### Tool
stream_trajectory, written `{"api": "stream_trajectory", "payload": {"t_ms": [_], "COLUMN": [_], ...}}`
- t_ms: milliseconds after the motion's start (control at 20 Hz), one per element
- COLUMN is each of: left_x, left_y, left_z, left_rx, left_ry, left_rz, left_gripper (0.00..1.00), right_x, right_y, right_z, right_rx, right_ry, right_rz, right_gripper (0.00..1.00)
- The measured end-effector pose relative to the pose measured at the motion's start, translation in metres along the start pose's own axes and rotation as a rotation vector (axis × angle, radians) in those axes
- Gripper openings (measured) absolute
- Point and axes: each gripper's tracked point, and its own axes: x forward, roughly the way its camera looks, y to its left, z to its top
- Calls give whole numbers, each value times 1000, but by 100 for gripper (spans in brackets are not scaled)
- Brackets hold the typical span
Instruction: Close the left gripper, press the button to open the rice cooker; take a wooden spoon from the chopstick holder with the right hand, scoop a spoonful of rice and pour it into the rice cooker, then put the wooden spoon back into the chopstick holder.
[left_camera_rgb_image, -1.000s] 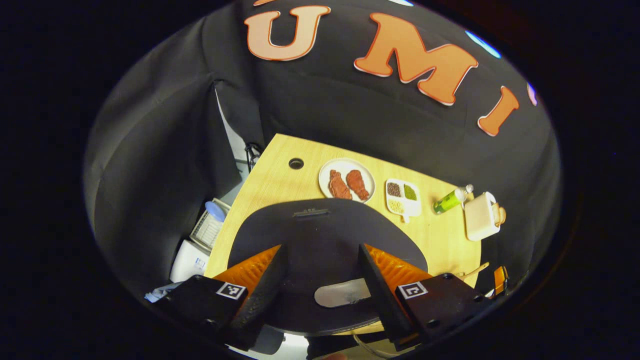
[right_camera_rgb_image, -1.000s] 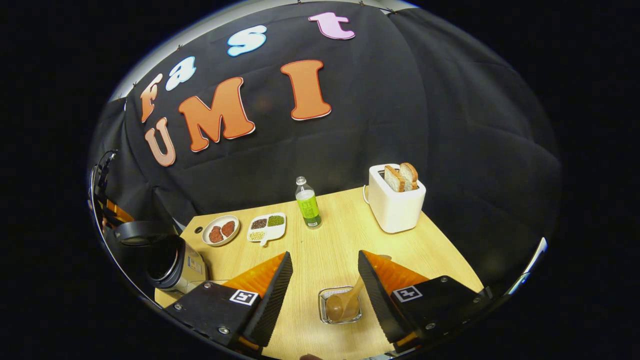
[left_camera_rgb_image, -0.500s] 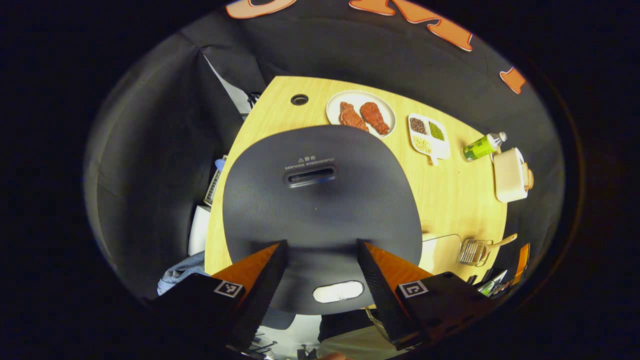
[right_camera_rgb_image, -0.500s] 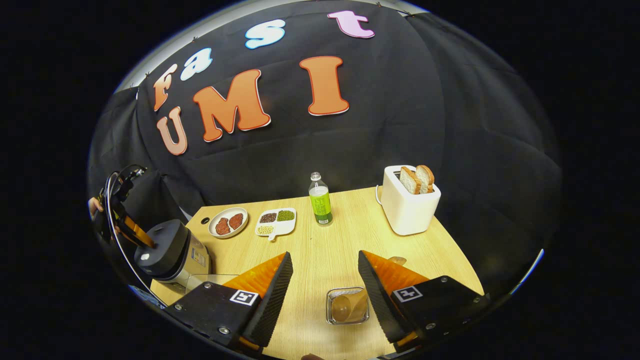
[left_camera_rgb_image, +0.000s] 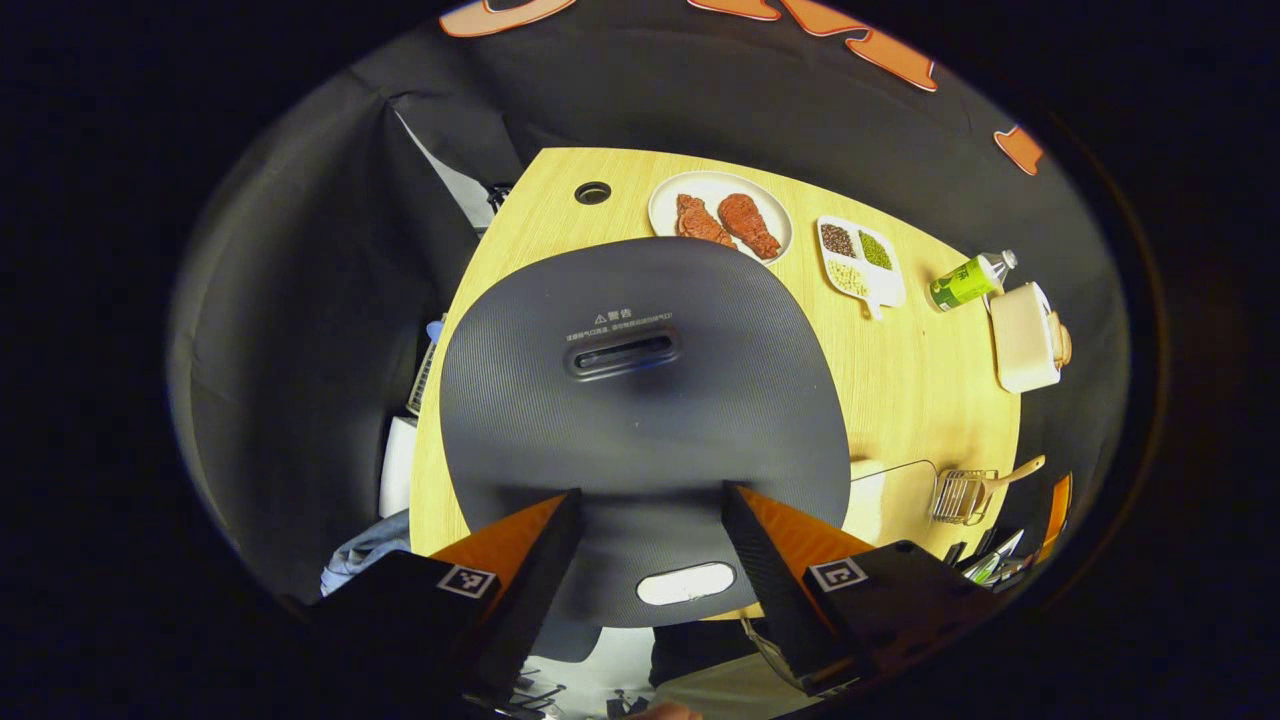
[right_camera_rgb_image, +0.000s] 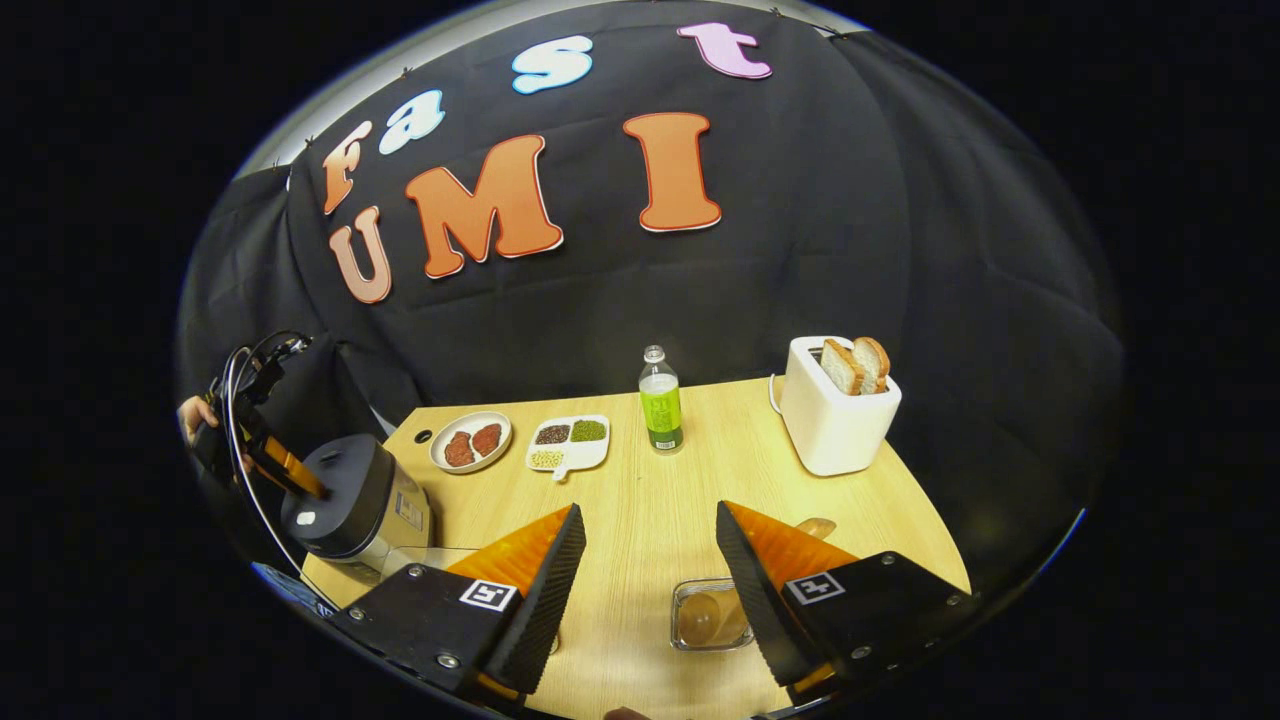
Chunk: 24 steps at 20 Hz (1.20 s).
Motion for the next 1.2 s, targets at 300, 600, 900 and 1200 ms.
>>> {"api": "stream_trajectory", "payload": {"t_ms": [300, 600, 900, 1200], "left_x": [0, -64, -153, -232], "left_y": [-3, -45, -88, -121], "left_z": [5, 32, 17, 8], "left_rx": [-24, -68, 130, 208], "left_ry": [-180, -595, -1111, -1295], "left_rz": [13, -85, 77, 21], "left_gripper": [98, 96, 95, 100], "right_x": [-8, -21, -38, -70], "right_y": [17, 54, 92, 114], "right_z": [35, 88, 102, 131], "right_rx": [-48, -113, -182, -183], "right_ry": [-106, -260, -379, -504], "right_rz": [37, 89, 145, 161], "right_gripper": [83, 83, 83, 83]}}
